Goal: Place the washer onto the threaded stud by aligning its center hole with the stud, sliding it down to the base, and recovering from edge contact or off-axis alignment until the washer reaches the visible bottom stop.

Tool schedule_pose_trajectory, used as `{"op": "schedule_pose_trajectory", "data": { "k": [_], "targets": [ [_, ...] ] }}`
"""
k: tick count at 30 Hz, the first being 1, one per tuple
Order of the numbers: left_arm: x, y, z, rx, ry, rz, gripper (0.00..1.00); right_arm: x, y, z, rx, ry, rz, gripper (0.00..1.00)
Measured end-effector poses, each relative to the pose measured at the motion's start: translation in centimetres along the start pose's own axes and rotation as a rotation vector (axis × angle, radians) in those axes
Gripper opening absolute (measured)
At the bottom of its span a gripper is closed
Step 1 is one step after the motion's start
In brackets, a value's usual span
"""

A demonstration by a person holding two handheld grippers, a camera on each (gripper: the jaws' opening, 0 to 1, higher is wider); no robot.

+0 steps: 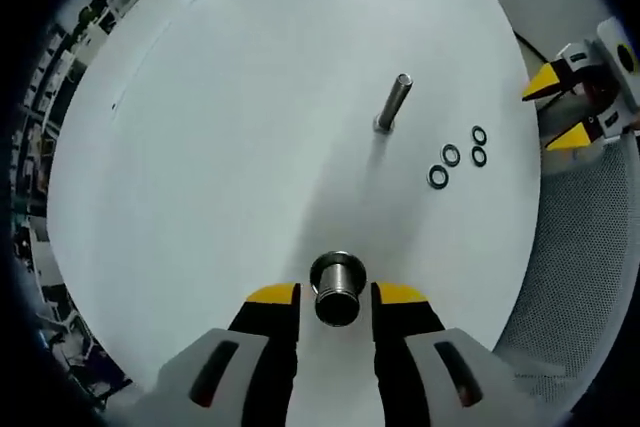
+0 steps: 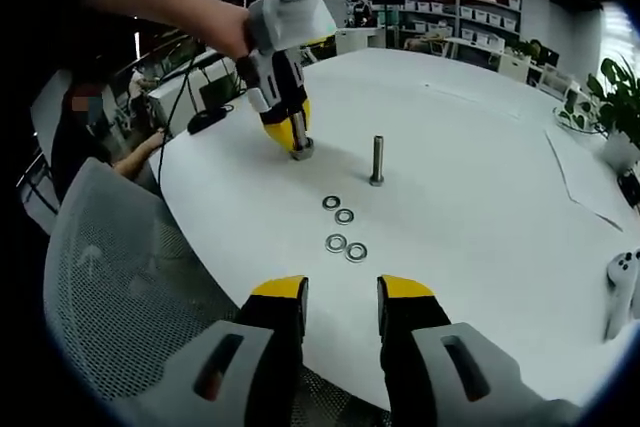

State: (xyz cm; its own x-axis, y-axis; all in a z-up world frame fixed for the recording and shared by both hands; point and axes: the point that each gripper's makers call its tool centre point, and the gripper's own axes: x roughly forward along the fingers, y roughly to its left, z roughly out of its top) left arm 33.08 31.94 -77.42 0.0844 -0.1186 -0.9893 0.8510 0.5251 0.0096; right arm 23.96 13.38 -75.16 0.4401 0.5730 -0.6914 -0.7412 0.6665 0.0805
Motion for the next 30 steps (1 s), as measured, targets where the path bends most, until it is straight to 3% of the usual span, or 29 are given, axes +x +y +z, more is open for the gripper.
{"op": "schedule_pose_trajectory", "data": {
  "k": [16,26,30],
  "targets": [
    [-1.3,-0.3,-1.3,-0.11,-0.089,0.007,0.32,0.0,0.1,-0.1,-0.004,0.009,0.005,0.3],
    [-2.5,-1.1,-1.5,-0.19,-0.185,0.018,0.33,0.1,0.2,-0.4,-0.008,0.019,0.009,0.3],
    [-2.3,-1.3,-2.3,-0.2,-0.192,0.018,0.33,0.1,0.2,-0.4,-0.013,0.023,0.012,0.3]
  ]
}}
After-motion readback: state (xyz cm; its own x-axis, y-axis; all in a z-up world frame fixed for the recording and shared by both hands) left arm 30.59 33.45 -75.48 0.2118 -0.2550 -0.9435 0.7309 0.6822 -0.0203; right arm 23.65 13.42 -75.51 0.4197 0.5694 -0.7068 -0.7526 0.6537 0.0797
